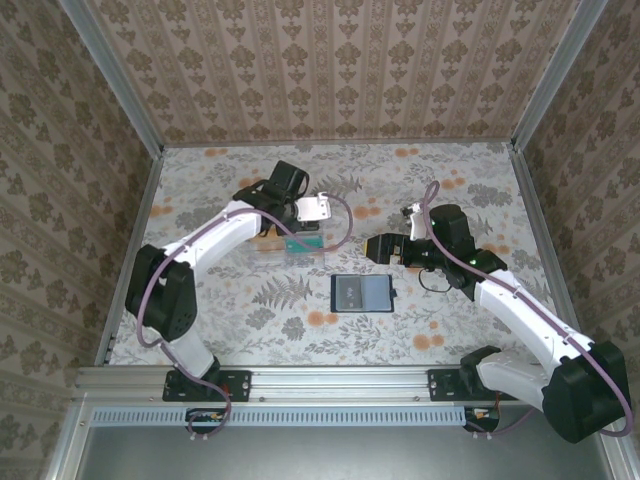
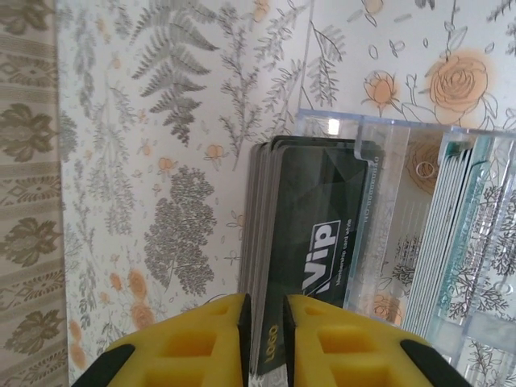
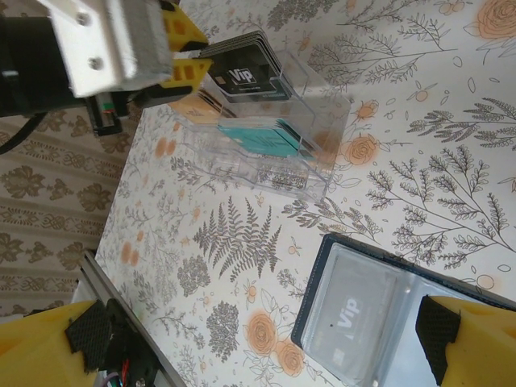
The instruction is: Take the credit cards out of the card holder
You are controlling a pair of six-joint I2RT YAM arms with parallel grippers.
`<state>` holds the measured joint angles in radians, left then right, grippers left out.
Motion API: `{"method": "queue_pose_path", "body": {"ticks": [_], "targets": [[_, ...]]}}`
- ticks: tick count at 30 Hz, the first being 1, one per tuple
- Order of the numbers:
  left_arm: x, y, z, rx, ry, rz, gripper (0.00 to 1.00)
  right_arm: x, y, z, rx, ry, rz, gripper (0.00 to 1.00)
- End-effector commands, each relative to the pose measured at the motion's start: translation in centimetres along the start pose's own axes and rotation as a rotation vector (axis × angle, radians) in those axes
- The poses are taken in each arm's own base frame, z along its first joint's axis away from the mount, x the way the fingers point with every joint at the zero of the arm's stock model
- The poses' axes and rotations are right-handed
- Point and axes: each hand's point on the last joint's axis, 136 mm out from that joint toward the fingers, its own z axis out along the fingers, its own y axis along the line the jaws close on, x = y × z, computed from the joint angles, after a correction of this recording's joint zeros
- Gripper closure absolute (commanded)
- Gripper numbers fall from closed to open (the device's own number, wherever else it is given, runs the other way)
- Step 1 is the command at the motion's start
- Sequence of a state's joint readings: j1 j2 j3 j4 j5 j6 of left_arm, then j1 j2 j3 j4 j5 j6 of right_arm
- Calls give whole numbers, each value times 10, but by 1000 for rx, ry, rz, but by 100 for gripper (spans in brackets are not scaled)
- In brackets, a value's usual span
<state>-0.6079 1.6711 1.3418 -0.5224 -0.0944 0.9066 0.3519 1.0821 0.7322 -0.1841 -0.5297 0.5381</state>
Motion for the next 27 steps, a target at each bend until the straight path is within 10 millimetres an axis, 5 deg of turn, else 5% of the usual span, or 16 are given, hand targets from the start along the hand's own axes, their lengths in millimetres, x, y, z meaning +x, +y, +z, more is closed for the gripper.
{"method": "queue_pose_path", "body": {"ticks": [1, 4, 8, 10, 12, 20, 24, 27], "targets": [[-13, 12, -30, -55, -88, -98, 76, 4, 1, 0, 3, 10, 11, 0], [-17, 15, -48, -73, -133, -188, 71, 8, -1, 0, 26, 21, 3, 0], [-22, 15, -72, -94, -219, -334, 49, 16, -3, 3, 57, 46, -8, 0], [-22, 16, -85, -118, -267, -430, 30, 20, -4, 4, 77, 58, -18, 0], [-18, 17, -94, -143, -298, -536, 0, 23, -4, 5, 90, 64, -25, 0], [1, 13, -127, -178, -443, -957, 0, 34, -4, 11, 138, 81, -55, 0], [32, 10, -131, -213, -419, -1250, 0, 37, -3, 14, 157, 87, -68, 0], [32, 0, -135, -129, -434, -1273, 0, 38, -4, 16, 183, 84, -77, 0]]}}
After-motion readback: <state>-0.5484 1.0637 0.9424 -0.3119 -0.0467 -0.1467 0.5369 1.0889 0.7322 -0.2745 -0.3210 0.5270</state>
